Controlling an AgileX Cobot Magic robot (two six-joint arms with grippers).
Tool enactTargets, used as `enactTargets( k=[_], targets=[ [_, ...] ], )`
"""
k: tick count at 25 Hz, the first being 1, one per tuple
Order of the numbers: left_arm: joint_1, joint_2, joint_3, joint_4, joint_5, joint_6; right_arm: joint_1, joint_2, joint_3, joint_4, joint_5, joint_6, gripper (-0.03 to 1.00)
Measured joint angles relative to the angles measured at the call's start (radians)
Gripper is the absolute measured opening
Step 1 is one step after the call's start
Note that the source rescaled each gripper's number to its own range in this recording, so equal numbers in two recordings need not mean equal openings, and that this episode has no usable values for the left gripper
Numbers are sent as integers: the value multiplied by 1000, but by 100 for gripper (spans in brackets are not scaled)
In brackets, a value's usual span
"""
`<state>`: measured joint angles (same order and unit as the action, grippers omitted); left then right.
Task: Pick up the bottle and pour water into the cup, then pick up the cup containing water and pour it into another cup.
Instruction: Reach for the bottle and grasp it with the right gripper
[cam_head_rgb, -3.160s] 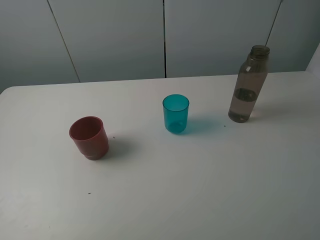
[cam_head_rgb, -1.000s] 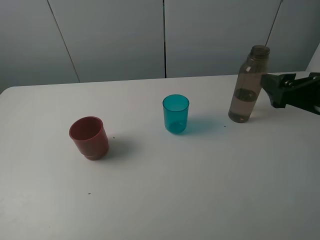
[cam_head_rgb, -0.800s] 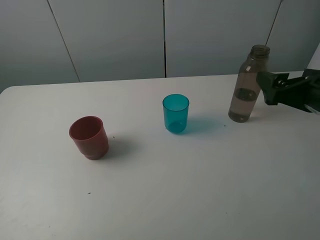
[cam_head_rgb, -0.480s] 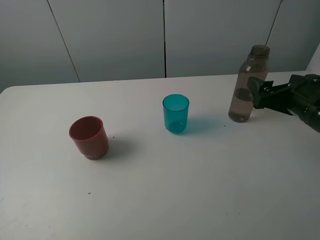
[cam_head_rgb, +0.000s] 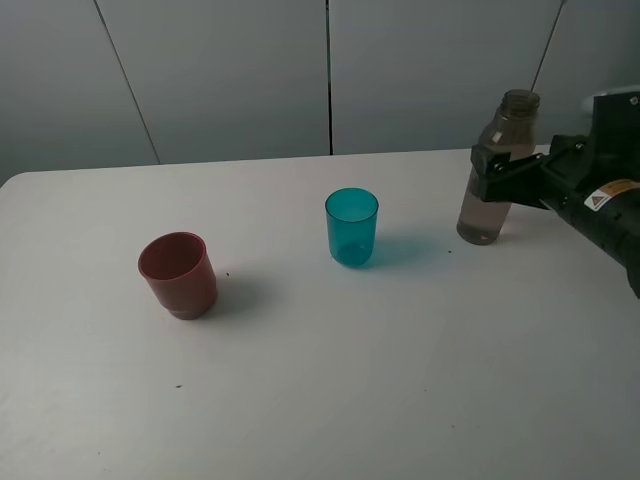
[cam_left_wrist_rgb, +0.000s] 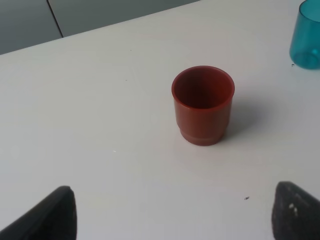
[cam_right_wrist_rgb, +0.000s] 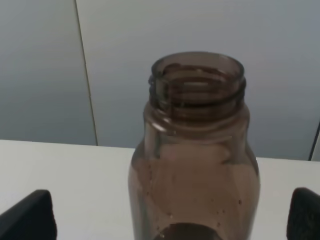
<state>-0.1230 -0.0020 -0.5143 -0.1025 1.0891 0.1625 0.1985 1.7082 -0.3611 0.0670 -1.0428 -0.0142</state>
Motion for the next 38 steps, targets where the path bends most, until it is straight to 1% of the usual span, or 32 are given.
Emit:
enactTargets(
  k=[6,12,14,20,28,38],
  targets=[
    [0,0,0,0,0,0,0,49,-11,29,2,-4,100],
    [0,0,0,0,0,4,0,162,-14,29,-119,14,100],
    [0,0,0,0,0,4,0,205,-14,39,-146,20,100],
    [0,0,0,0,0,6,0,298,-76,54,-154,26,100],
    [0,0,0,0,0,6,0,320,-173,79,-167,14,100],
    [0,0,0,0,0,5,0,399,-247,74,-168,0,100]
  ],
)
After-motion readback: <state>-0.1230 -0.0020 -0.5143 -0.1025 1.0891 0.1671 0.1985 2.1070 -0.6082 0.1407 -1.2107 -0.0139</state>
